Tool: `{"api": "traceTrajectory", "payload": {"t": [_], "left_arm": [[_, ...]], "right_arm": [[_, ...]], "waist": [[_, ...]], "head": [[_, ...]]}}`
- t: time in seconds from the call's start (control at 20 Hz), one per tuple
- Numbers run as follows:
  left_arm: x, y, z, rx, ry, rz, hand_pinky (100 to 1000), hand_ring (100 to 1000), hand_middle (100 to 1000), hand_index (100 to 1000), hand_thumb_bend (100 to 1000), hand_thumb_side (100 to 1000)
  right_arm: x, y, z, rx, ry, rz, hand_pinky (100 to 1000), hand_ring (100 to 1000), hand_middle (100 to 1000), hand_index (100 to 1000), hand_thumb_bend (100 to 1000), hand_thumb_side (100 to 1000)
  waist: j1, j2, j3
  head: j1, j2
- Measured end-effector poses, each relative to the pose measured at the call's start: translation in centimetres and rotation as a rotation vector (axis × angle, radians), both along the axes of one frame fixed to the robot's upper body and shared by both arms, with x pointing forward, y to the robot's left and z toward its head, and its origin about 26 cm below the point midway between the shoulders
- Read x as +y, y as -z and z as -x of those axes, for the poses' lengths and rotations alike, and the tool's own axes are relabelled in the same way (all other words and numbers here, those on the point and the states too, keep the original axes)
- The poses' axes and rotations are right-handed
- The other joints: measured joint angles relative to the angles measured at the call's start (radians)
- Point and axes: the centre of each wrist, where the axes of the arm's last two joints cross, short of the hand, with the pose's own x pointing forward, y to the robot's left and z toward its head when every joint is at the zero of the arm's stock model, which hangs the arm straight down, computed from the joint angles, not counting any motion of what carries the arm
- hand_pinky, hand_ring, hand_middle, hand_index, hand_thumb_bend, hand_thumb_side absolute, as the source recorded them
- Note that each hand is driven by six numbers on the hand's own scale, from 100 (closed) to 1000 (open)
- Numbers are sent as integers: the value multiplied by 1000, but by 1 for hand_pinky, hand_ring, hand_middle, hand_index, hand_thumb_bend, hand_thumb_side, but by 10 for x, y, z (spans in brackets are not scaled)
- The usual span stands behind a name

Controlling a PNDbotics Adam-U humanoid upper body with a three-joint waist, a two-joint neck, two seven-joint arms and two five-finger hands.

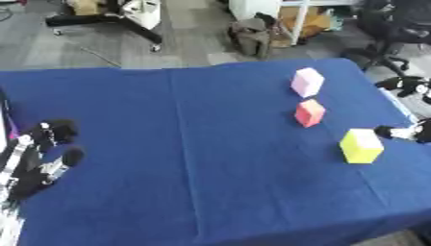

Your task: Pick up the objects with one hand, pass them to the other hand, and then place them into the box on the other side of the table.

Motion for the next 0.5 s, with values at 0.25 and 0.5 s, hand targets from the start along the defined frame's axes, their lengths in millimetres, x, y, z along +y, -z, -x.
{"api": "traceTrajectory", "payload": {"t": [0.25,0.5], "left_arm": [[0,0,0,1,2,1,756,719,622,744,760,611],[-1,0,0,4,10,-1,756,719,623,745,757,612]], "right_arm": [[-7,7,-2,54,10,43,866,939,919,965,463,541],[-8,13,-6,111,-11,96,865,937,915,966,460,546]], "waist": [[0,0,4],[0,0,7]], "head": [[-3,0],[-5,0]]}}
